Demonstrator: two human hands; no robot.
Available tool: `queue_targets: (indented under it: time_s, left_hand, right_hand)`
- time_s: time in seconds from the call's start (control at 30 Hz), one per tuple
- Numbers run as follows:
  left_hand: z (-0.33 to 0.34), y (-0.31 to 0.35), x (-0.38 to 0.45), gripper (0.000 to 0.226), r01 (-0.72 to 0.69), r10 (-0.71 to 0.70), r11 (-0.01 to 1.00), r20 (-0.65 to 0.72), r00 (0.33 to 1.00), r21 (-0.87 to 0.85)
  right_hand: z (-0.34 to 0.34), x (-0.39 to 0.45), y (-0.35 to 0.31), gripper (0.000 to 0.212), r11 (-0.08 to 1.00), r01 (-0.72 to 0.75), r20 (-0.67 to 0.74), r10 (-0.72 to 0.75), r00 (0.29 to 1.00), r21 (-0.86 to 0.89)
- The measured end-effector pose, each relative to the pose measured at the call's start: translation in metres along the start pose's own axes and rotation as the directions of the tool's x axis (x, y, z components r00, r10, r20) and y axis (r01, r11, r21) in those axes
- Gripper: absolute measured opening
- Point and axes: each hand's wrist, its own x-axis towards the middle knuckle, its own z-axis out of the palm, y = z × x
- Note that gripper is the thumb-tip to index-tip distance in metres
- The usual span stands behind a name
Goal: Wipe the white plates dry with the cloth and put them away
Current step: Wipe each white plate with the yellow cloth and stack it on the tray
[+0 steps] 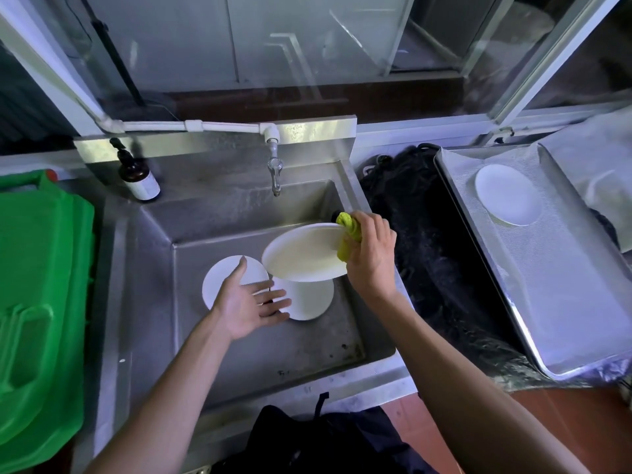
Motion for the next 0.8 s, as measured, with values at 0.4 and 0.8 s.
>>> queue_targets:
  time_s: [0.4,0.8]
  left_hand:
    - [0.046,0.023,-0.011,0.056,-0.049,0.120,0.930,0.174,0.977,-0.365]
    - [0.026,0.015,0.001,0.017,-0.289,0.308,0.909,0.016,0.951,-0.300]
  right_hand:
    - [-0.011,-0.017,-0.013,0.049,0.984,0.175,-0.054,-0.175,0.983,0.002]
    - [-0.022,-0.032,0.008,0.044,0.967,0.212,0.199,-0.237,0.951,0.138]
